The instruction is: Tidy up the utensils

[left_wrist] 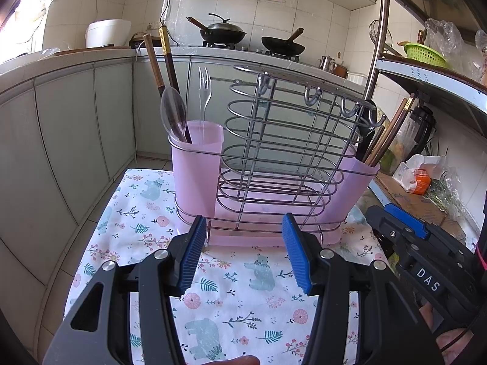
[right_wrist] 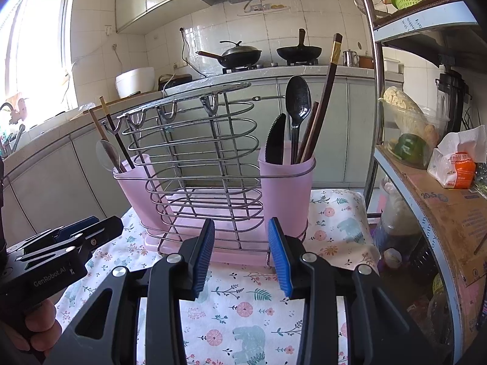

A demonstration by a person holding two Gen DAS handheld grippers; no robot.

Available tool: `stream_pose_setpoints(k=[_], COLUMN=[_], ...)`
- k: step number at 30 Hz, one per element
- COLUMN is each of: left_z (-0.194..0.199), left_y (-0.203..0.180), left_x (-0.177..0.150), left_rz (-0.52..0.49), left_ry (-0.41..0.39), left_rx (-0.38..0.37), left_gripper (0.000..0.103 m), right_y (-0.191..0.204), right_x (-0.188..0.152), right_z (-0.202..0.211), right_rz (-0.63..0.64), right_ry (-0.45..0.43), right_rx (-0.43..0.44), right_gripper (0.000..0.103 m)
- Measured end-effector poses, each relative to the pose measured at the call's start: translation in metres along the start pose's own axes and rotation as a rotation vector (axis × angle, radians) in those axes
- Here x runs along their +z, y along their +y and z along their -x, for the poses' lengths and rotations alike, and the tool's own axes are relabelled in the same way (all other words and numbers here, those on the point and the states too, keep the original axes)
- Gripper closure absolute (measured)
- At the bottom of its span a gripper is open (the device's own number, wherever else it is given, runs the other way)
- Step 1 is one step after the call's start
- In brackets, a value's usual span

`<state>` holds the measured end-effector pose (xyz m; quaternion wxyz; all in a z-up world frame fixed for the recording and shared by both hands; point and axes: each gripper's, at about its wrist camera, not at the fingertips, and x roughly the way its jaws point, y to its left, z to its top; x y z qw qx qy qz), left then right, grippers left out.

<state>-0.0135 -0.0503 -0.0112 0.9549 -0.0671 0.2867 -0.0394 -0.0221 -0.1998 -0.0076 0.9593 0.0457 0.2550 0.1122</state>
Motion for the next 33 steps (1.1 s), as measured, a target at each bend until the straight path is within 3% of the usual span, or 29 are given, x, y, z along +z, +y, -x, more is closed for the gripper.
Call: stream_pose_setpoints(k=[33], left_z=[-0.008], left_y=[0.0069], left_x=[-0.001], left_rz=[0.002], left_ry=[0.024], left_rx=[0.004], left_gripper=[0.051], right_y=[-0.004], right_x=[-0.0001], right_z=[-0.0066], right_rz=[-0.003], right_ry=[0.02], right_rx=[0.0], right_gripper=[0.066])
